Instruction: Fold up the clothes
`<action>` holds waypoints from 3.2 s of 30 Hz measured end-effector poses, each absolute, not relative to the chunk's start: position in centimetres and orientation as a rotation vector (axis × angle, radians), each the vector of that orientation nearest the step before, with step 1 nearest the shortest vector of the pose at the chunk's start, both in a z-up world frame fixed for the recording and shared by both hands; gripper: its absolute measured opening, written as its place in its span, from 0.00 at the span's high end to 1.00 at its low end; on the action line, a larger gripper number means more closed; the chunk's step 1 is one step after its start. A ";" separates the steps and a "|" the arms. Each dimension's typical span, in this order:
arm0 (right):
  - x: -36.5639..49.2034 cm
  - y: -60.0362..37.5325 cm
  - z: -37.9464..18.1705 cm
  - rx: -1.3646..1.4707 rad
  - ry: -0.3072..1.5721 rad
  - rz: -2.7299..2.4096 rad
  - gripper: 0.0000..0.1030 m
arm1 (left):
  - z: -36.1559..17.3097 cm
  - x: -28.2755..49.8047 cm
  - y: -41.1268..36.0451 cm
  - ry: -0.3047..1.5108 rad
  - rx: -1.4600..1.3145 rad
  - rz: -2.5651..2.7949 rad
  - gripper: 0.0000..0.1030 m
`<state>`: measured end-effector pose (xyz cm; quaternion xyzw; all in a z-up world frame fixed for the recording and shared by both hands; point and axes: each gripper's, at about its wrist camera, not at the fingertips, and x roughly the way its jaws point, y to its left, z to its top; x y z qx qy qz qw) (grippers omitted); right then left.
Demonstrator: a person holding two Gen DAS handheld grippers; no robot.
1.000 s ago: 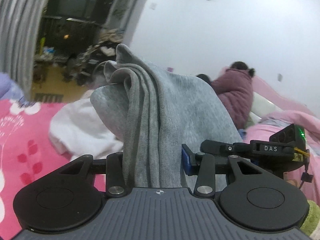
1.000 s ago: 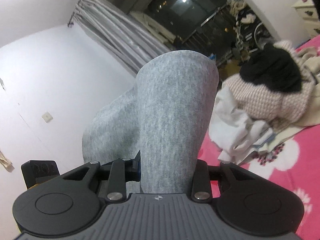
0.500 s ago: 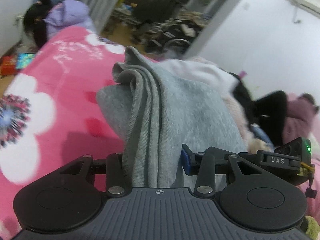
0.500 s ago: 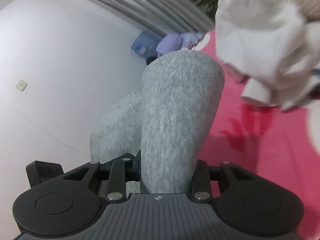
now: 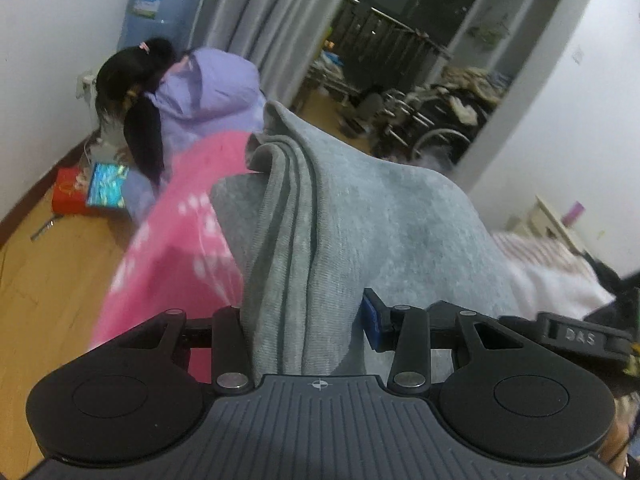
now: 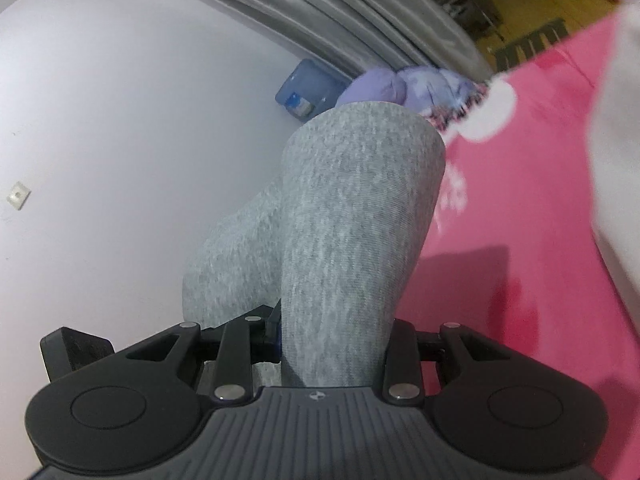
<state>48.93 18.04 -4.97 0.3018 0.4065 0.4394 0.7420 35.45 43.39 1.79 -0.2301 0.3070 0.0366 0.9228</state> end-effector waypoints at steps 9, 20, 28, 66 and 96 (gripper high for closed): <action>54.8 20.1 -10.6 0.686 0.900 0.818 0.41 | -3.5 42.2 44.4 0.708 -0.321 0.143 0.45; 53.1 13.6 -10.0 0.575 0.791 0.694 0.28 | -1.3 39.5 48.4 0.623 -0.488 0.249 0.31; 43.8 14.9 -5.9 0.255 0.636 0.853 0.63 | -0.5 32.0 41.8 0.619 -0.200 0.045 0.35; 9.5 -1.1 6.2 -0.015 0.720 0.588 0.28 | 7.7 7.4 23.0 0.774 -0.319 0.137 0.08; 5.2 -0.6 8.4 -0.096 0.595 0.512 0.00 | 9.2 2.1 17.2 0.658 -0.133 0.439 0.00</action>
